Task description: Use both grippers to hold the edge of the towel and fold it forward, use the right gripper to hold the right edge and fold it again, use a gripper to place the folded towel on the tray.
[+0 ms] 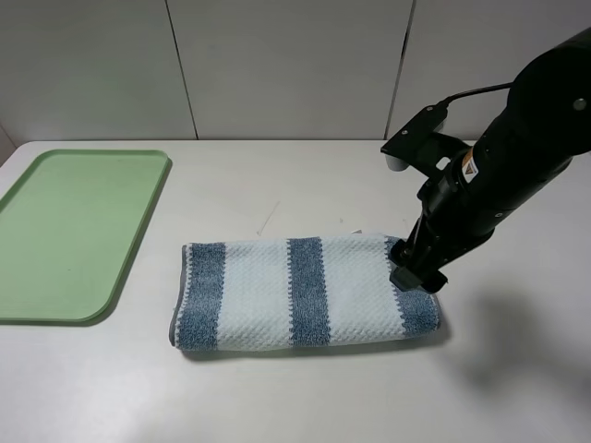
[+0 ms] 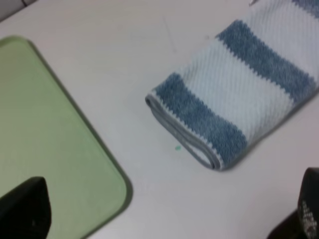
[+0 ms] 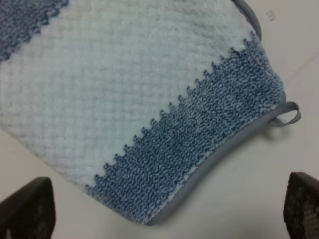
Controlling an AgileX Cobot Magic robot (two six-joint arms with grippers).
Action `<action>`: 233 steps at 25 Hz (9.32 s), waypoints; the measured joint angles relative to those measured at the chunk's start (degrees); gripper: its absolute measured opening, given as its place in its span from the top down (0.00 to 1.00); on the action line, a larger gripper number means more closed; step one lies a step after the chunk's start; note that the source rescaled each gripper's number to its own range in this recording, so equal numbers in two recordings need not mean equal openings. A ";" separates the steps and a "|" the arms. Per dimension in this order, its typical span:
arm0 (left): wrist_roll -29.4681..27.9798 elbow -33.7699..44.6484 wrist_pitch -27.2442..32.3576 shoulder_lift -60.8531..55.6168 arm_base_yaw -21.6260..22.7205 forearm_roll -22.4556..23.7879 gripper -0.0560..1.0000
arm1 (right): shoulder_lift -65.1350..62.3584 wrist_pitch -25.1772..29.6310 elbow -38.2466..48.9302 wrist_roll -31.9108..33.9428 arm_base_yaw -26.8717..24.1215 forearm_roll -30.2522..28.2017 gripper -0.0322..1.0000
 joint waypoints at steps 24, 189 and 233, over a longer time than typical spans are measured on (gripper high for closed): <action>-2.85 18.34 2.28 -26.69 0.00 -3.21 0.00 | 0.00 -3.16 0.00 0.00 0.00 0.82 0.00; -2.85 18.35 1.86 -26.69 41.33 -3.21 0.01 | 11.28 11.68 -12.30 31.15 -7.03 -3.43 0.90; -2.87 18.35 1.86 -26.69 41.33 -3.21 0.01 | 12.80 7.20 -21.57 28.37 -4.71 11.48 0.00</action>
